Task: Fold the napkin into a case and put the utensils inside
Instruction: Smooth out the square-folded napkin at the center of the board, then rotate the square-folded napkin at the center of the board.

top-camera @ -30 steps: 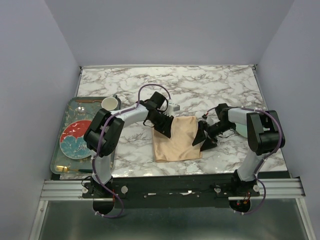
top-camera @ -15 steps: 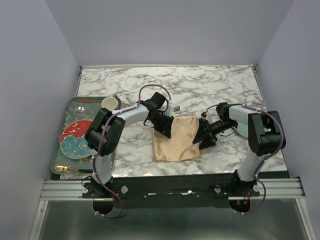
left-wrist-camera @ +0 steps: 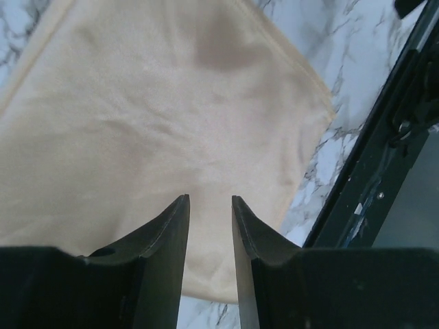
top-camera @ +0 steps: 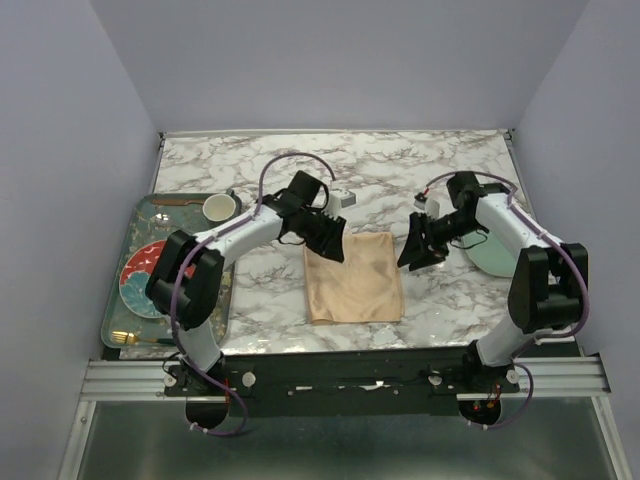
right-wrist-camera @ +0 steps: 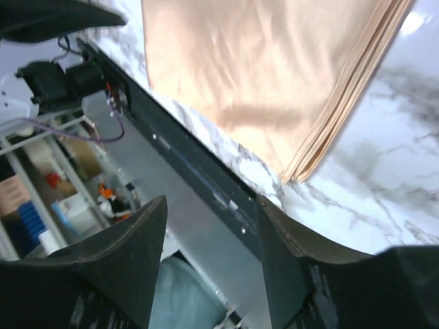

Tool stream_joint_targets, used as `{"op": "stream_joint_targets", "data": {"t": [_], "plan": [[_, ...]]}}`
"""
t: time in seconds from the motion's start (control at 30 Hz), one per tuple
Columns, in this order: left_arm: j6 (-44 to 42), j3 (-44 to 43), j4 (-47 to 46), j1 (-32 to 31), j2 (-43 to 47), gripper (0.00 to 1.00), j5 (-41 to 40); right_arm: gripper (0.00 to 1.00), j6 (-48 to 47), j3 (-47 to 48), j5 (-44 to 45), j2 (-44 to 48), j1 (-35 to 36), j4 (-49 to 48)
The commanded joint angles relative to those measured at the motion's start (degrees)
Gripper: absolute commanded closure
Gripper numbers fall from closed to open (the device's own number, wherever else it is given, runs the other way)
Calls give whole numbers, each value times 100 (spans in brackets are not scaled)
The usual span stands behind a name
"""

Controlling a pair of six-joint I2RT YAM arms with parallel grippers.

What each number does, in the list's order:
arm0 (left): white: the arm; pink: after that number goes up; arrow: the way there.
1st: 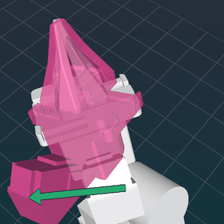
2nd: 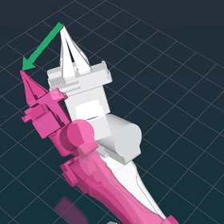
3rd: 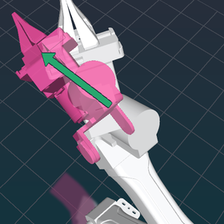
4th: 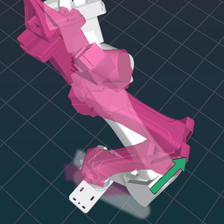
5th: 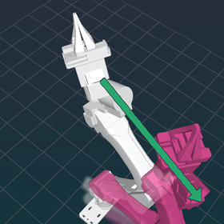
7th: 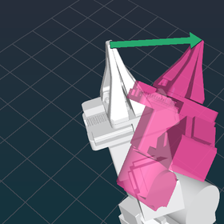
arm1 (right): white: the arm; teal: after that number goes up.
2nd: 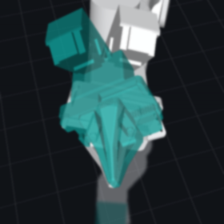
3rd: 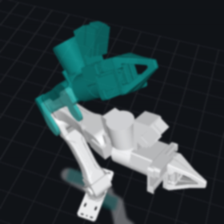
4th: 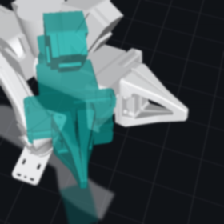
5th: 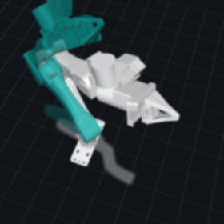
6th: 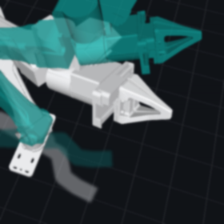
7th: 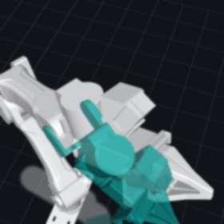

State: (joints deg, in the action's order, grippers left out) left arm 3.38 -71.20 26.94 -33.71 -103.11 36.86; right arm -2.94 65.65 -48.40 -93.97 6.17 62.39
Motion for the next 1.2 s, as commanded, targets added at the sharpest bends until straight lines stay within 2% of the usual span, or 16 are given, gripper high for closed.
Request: {"op": "stream_joint_targets", "data": {"t": [0.0, 0.13, 0.2, 0.33, 0.5, 0.67, 0.8, 0.87, 1.07, 1.17], "plan": [[268, 159, -59, 391, 634, 57, 391, 45, -75, 422, 541, -85, 15, -482], [138, 343, 364, 839, 678, 52, 165, 45, -259, 554, 1077, -525, 42, -640], [-12, 484, 435, 936, 748, 47, 15, 45, -304, 511, 1410, -552, 42, -955], [-241, 449, 733, 1104, 573, 44, -372, 46, -321, 589, 1816, -815, 42, -1282], [-503, 300, 1084, 1209, 152, 42, -724, 44, -321, 651, 1782, -1228, 86, -1264], [-531, 203, 1094, 1218, -183, 42, -707, 44, -207, 370, 1633, -1500, 200, -1457], [-522, 10, 989, 1218, -489, 47, -435, 48, -93, 186, 1369, -1589, 226, -1633], [-505, -182, 971, 1227, -648, 50, -347, 55, -14, 46, 1325, -1633, 252, -1686], [-478, -657, 892, 1218, -1141, 68, -311, 72, 206, -376, 1053, -1659, 393, -1914], [-513, -912, 857, 1227, -1308, 75, -434, 74, 459, -640, 798, -1580, 551, -2090]]}}
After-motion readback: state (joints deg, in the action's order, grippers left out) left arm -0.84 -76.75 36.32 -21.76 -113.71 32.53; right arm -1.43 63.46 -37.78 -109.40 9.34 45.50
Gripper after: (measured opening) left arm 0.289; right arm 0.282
